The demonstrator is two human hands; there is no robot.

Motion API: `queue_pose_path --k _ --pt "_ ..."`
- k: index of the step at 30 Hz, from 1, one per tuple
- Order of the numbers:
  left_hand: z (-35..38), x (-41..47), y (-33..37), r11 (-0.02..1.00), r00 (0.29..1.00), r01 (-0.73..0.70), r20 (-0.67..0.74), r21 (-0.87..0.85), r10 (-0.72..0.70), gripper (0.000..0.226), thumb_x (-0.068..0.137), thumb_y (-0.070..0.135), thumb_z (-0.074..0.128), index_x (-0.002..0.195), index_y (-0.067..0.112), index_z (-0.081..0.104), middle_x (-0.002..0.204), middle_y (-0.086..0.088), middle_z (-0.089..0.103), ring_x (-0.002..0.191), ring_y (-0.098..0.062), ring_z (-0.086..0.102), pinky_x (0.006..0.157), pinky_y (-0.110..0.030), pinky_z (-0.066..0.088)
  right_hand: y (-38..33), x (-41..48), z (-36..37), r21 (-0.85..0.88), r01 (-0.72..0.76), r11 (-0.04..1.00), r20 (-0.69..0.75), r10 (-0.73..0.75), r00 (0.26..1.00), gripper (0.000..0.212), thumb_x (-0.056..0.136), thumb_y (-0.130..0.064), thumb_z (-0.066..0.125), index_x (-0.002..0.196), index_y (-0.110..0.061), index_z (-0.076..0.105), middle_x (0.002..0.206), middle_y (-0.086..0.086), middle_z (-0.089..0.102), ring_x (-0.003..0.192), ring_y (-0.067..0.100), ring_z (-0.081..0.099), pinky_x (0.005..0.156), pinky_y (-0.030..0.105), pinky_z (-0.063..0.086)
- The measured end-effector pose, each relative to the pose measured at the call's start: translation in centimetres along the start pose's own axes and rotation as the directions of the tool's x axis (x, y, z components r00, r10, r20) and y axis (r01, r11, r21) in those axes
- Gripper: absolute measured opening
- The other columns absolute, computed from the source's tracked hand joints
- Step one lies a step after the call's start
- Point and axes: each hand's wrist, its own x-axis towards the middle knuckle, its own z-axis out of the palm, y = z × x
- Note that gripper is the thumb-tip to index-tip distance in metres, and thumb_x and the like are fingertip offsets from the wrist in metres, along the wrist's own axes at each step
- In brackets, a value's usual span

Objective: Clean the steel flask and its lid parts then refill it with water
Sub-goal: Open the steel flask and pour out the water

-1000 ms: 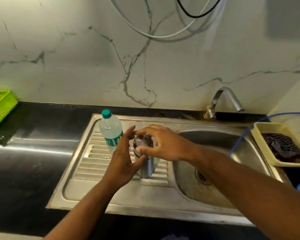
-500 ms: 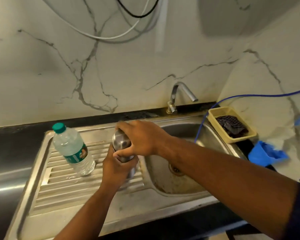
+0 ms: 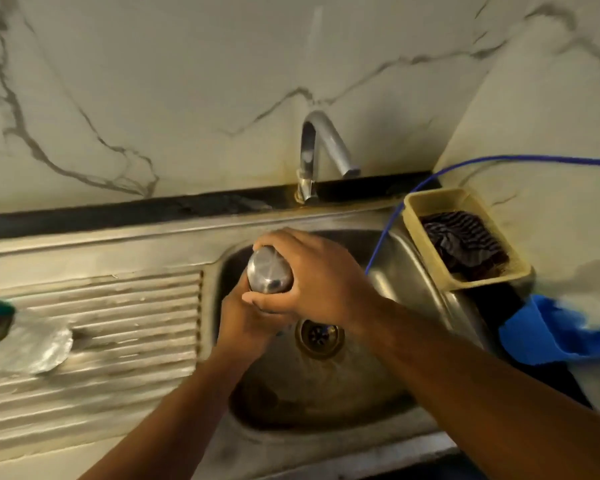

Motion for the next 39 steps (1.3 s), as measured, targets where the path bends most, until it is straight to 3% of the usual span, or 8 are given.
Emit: queue_pose_path --k 2,11,16,24,28,33,36,39 --pt "1.5 1.0 -1.8 0.999 1.0 -0.031 0.001 -0.023 0.031 0.073 0.062 0.027 0.094 0.126 0.01 0.064 0.101 -0.012 0.075 0.092 -0.037 0.074 0.075 -0.059 0.061 2.9 -0.7 1.4 0.066 0.01 0.998 -0.081 -0.005 0.997 0.069 0.073 -0.061 0.082 0.129 -0.026 0.059 0.121 -0.012 0.064 0.105 0.006 0.059 0.09 0.031 0.053" --pt "4.5 1.9 -6.9 0.958 0.967 -0.241 -0.049 0.156 0.252 0.066 0.054 0.037 0.086 0.112 0.013 0.066 0.094 0.005 0.074 0.089 -0.011 0.073 0.075 -0.041 0.061 9.2 -4.0 9.1 0.141 0.208 0.968 -0.454 -0.123 0.882 0.058 0.076 -0.045 0.085 0.117 -0.007 0.067 0.109 -0.002 0.07 0.098 0.011 0.066 0.086 0.027 0.053" --pt "5.0 1.7 -6.7 0.872 0.92 -0.367 -0.014 0.324 0.393 0.059 0.056 0.033 0.087 0.108 0.038 0.06 0.09 0.019 0.07 0.083 0.009 0.066 0.063 -0.01 0.054 9.6 -5.3 9.7 0.1 0.254 0.962 -0.578 -0.152 0.802 0.05 0.085 -0.045 0.076 0.114 -0.007 0.064 0.101 -0.004 0.067 0.09 0.006 0.065 0.08 0.018 0.051" --pt "4.6 -2.0 -3.8 0.788 0.805 -0.487 -0.156 0.375 0.572 0.058 0.049 0.042 0.085 0.102 0.027 0.067 0.089 0.01 0.076 0.084 -0.004 0.073 0.075 -0.04 0.06 4.6 -8.4 6.8 -0.062 0.273 0.96 -0.677 -0.241 0.695 0.051 0.076 -0.058 0.072 0.114 -0.024 0.062 0.102 -0.018 0.063 0.09 0.004 0.062 0.083 0.026 0.052" --pt "5.0 -5.7 -1.7 0.684 0.654 -0.556 -0.258 0.473 0.711 0.054 0.062 0.033 0.087 0.109 0.034 0.06 0.097 0.015 0.071 0.09 -0.005 0.068 0.077 -0.037 0.056 1.1 -11.5 4.9 -0.04 0.232 0.972 -0.674 -0.197 0.712 0.048 0.075 -0.055 0.065 0.116 -0.032 0.058 0.107 -0.017 0.063 0.098 0.006 0.061 0.085 0.026 0.05" --pt "4.0 -6.7 -0.2 0.403 0.393 -0.474 -0.221 0.783 0.892 0.067 0.063 0.044 0.072 0.127 0.029 0.055 0.111 0.006 0.066 0.098 -0.021 0.065 0.08 -0.039 0.055 -1.9 -10.7 2.1 -0.003 -0.134 0.991 -0.554 0.11 0.826 0.051 0.077 -0.072 0.049 0.099 -0.026 0.054 0.096 -0.004 0.066 0.091 0.023 0.064 0.076 0.035 0.052" --pt "2.9 -6.6 0.3 0.303 0.372 -0.367 -0.16 0.879 0.914 0.067 0.062 0.052 0.064 0.125 0.027 0.06 0.104 0.005 0.066 0.091 -0.021 0.065 0.077 -0.038 0.054 -2.4 -9.2 1.3 0.069 -0.228 0.971 -0.463 0.234 0.855 0.068 0.08 -0.081 0.047 0.108 -0.022 0.063 0.101 0.002 0.067 0.092 0.025 0.067 0.082 0.037 0.056" --pt "2.8 -4.9 0.0 0.339 0.496 -0.367 -0.126 0.867 0.859 0.081 0.056 0.05 0.077 0.13 0.028 0.054 0.108 0.009 0.067 0.094 -0.016 0.064 0.08 -0.028 0.051 -1.5 -7.9 1.6 0.025 -0.202 0.979 -0.476 0.19 0.859 0.055 0.088 -0.076 0.047 0.099 -0.024 0.064 0.092 -0.004 0.067 0.08 0.015 0.065 0.073 0.032 0.057"
